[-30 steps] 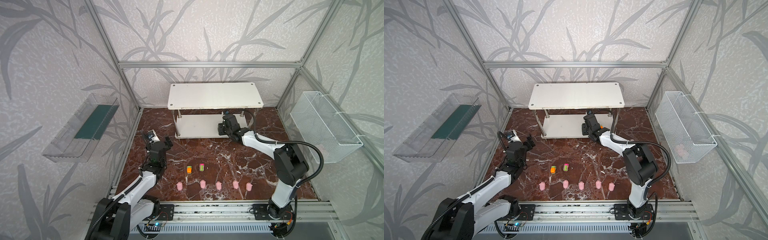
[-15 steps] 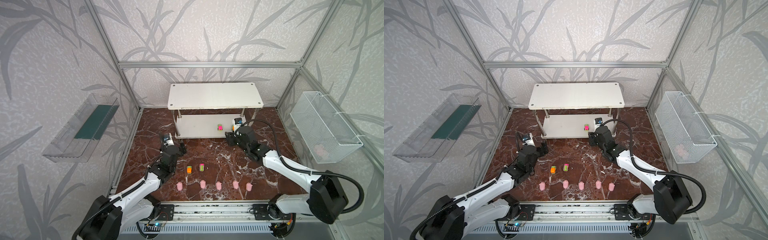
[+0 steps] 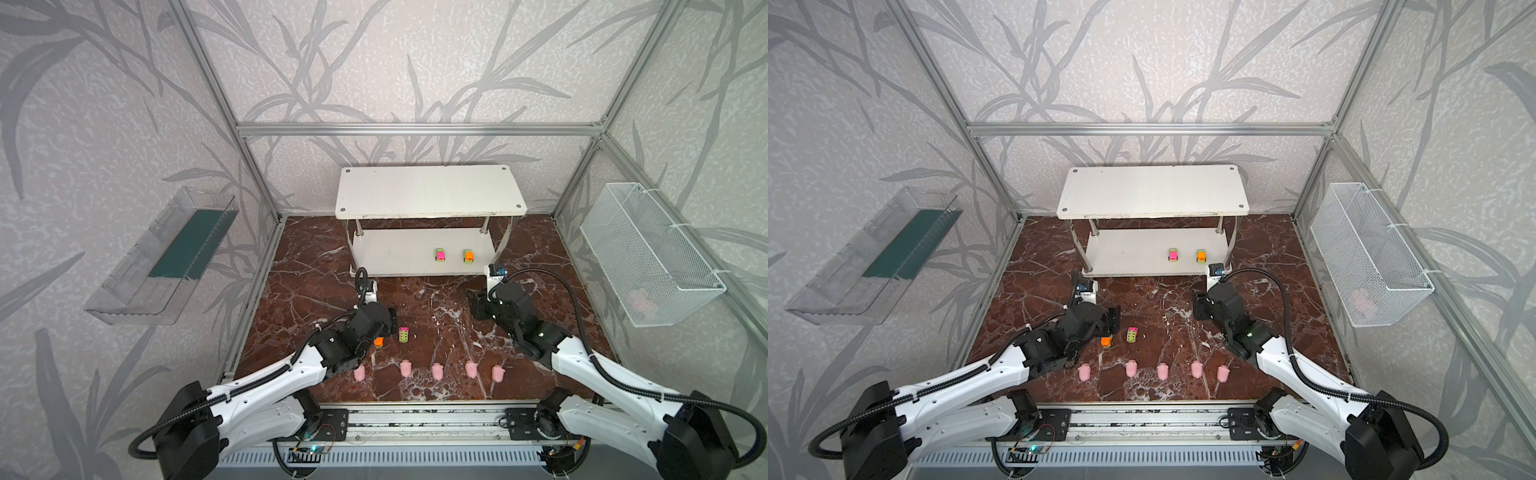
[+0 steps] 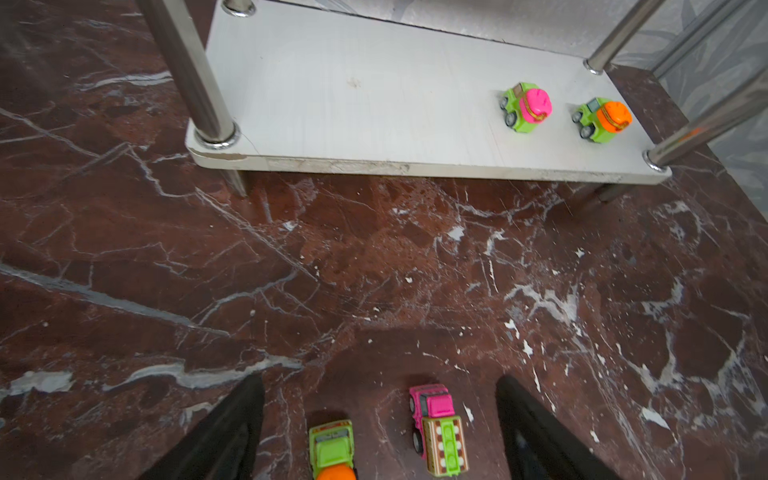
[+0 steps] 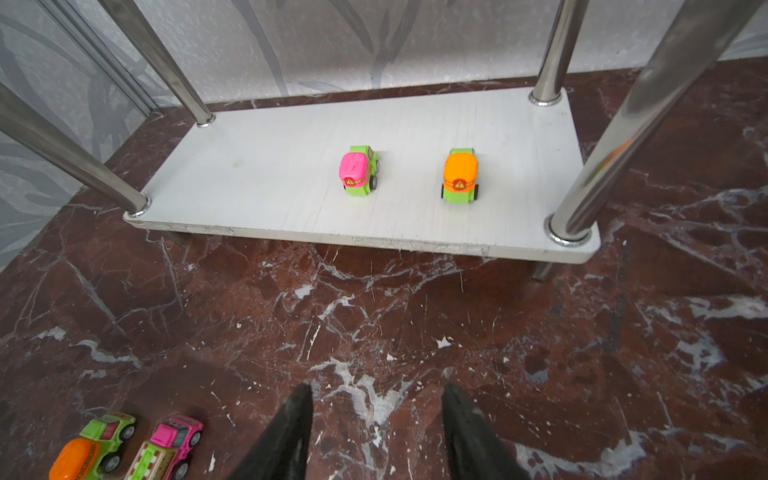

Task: Place and organize the plastic toys onto the shelf
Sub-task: 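Move the left gripper over the pink truck while the right gripper withdraws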

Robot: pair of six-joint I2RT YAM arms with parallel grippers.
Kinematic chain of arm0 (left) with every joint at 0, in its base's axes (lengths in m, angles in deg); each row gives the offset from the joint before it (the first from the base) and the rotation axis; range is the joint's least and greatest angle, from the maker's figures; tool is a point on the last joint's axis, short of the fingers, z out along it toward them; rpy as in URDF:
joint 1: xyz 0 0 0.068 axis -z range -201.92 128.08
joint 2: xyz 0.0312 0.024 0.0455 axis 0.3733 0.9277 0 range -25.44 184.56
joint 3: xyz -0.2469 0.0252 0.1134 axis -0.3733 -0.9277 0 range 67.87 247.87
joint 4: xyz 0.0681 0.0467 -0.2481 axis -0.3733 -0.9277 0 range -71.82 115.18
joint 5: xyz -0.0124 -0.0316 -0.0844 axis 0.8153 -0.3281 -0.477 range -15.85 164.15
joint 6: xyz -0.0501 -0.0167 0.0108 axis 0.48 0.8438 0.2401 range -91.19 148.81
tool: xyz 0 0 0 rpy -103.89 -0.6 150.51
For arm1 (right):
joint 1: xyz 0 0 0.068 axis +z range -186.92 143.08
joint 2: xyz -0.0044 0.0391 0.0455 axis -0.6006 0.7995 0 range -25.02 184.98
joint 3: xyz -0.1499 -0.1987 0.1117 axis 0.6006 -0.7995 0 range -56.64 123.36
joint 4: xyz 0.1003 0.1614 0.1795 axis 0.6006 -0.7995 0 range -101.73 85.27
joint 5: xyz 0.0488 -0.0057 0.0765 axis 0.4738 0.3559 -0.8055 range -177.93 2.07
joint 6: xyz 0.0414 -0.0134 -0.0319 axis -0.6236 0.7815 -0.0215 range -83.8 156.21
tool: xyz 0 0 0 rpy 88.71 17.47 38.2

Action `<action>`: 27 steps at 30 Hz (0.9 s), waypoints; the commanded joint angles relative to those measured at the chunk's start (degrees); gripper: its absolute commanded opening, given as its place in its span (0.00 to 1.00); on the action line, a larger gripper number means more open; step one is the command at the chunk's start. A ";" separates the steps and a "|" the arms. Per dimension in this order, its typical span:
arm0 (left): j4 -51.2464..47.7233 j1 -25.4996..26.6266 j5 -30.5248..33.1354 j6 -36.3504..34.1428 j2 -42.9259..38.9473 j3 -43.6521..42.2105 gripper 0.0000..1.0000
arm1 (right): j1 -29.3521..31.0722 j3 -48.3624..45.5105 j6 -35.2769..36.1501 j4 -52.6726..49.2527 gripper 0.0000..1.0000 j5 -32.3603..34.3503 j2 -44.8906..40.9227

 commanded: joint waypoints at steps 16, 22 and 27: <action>-2.82 8.73 -5.43 5.42 18.62 5.81 0.77 | 0.49 -4.73 -2.81 -2.76 0.51 1.82 -6.30; -2.81 8.70 -5.56 5.50 21.97 7.14 0.69 | 0.52 -5.81 -2.72 -3.23 0.51 3.28 -8.09; -2.33 8.73 -4.53 5.69 23.75 7.57 0.63 | 0.41 -6.45 -2.70 -2.73 0.51 3.56 -7.59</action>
